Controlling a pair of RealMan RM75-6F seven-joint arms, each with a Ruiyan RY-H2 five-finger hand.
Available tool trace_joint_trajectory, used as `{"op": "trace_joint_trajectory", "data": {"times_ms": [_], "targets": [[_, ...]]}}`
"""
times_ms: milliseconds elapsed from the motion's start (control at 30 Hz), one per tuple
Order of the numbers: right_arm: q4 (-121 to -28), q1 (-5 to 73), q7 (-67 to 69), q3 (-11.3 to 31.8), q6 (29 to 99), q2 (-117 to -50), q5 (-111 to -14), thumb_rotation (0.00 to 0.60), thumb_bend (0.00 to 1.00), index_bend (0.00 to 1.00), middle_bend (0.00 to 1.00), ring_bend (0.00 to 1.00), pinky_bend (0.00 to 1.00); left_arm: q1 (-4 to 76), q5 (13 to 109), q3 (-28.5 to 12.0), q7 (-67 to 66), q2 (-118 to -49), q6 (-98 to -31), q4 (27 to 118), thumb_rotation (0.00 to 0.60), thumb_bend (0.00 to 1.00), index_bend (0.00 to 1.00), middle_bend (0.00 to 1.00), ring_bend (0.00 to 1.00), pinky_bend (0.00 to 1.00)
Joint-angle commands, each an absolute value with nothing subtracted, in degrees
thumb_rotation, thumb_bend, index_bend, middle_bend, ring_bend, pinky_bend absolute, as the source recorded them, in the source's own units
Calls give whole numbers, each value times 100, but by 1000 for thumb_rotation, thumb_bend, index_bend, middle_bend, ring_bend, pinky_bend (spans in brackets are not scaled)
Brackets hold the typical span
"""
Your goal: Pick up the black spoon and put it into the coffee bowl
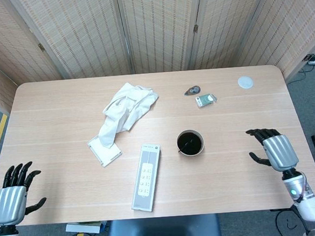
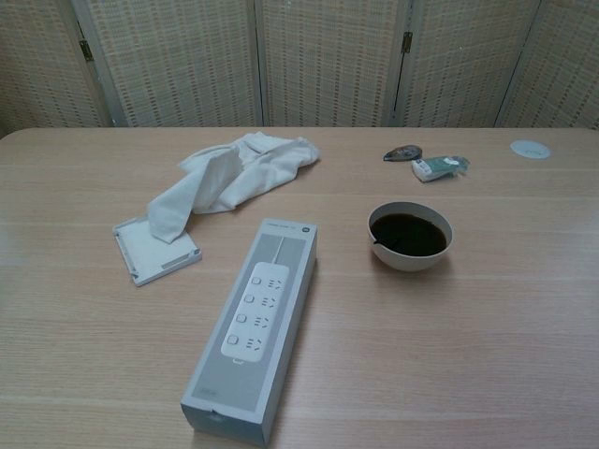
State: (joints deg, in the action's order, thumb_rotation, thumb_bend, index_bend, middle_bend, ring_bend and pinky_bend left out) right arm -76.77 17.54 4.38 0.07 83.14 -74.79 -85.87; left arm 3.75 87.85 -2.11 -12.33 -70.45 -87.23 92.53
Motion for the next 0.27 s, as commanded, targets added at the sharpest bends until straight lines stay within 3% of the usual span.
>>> {"op": "trace_joint_trajectory", "data": {"times_ms": [33, 267], "targets": [[-7945, 1425, 375, -97, 8598, -7240, -8608, 600, 135, 270, 256, 222, 208, 381, 8824, -221, -1311, -7095, -8776, 9274, 600, 138, 275, 112, 78, 67], [-8251, 1092, 169, -250, 8842, -6999, -8812, 600, 104, 202, 182, 153, 143, 403, 8872, -217, -1414, -7165, -8801, 9318, 600, 139, 240, 112, 78, 67]]}}
